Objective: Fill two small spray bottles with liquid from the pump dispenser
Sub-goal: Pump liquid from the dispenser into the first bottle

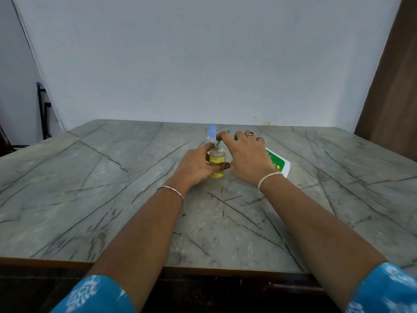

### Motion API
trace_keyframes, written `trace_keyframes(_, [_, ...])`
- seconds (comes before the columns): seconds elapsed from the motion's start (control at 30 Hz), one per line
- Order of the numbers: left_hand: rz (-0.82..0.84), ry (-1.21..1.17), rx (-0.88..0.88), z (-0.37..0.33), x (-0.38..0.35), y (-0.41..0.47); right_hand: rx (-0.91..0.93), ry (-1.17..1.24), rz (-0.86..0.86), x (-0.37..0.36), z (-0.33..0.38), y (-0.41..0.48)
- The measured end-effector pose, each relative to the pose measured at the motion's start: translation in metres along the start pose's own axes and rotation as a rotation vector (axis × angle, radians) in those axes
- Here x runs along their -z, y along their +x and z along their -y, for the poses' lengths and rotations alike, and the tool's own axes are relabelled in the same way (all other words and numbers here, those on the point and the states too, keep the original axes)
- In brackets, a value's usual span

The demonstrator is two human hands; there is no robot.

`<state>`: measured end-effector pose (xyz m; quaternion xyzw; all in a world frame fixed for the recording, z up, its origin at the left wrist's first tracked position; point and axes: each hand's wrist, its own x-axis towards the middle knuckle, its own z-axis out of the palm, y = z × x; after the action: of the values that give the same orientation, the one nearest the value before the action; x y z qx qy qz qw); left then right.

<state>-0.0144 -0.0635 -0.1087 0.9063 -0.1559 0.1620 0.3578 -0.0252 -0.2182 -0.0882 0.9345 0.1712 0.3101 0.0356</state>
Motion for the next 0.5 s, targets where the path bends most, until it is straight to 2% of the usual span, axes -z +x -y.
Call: trace_keyframes(0.5, [0.003,0.017,0.018,0.0000,-0.0013,0.0005,0.015,-0.012,0.018,0.0002,-0.0062,-0.0046])
